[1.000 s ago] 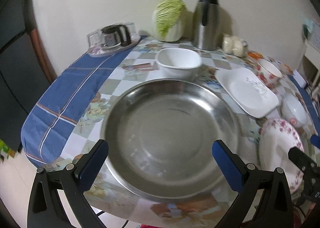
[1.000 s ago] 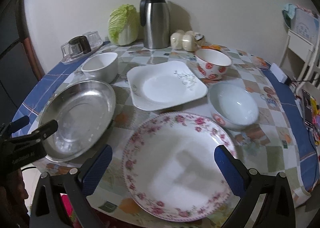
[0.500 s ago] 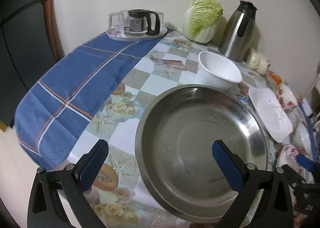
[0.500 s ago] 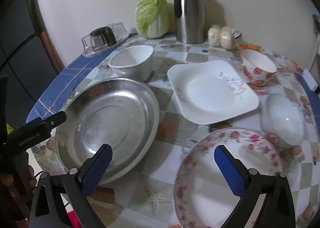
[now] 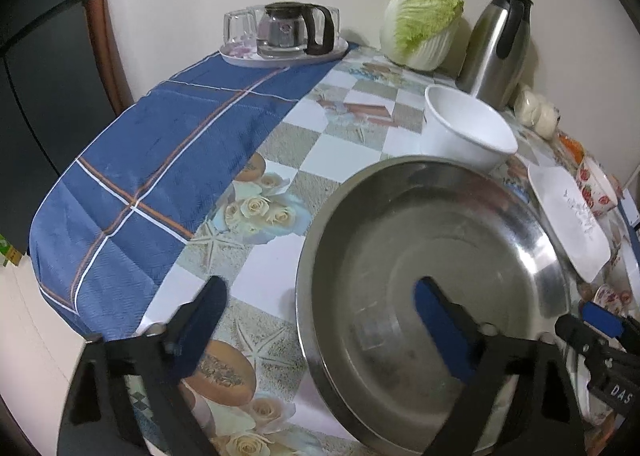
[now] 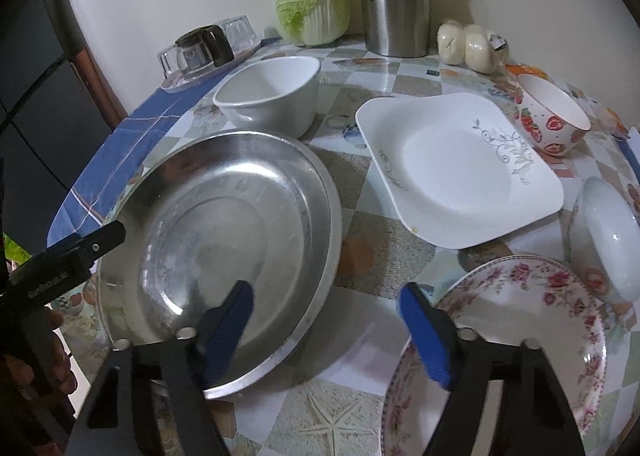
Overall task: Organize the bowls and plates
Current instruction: 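Move the left tool to the steel tray rim and close on it, then slide the steel tray with the left tool toward the white bowl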
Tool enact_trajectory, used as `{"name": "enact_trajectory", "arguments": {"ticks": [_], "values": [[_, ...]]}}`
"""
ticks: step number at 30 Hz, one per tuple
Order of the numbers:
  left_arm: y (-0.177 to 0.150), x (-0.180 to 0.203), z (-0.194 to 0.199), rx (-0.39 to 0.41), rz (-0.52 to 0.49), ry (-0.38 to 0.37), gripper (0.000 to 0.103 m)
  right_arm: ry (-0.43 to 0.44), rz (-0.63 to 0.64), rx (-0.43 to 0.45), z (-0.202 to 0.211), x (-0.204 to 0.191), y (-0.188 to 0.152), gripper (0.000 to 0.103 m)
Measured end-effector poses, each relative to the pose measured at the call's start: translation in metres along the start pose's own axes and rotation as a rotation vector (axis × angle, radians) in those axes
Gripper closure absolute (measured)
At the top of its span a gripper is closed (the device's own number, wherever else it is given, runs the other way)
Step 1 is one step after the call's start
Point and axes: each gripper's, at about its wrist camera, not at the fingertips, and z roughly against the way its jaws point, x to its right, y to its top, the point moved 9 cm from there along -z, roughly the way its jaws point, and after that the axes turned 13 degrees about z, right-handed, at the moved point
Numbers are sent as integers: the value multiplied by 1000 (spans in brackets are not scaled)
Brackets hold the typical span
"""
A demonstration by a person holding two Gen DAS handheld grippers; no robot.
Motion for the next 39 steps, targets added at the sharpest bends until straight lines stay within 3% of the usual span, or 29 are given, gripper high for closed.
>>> {"name": "enact_trajectory", "arguments": {"ticks": [6,11,16,21,39], "values": [[-6,2,-14,-51,-9,-8,57,43,-11,-37,-10,-3,-2,62],[-13,-1,-27,-115,-4,20,71,73,-29,-60,-16,-6,-3,82],[-14,-1,-27,-128,-8,21,73,76,-28,-70,-17,-8,-4,85],[-15,-4,-23,-144,34,-39,73,79,-27,-67,-14,-8,-5,85],[-2,9,39,-71,56,-94,73,129,-28,86,36,-3,10,85]]}}
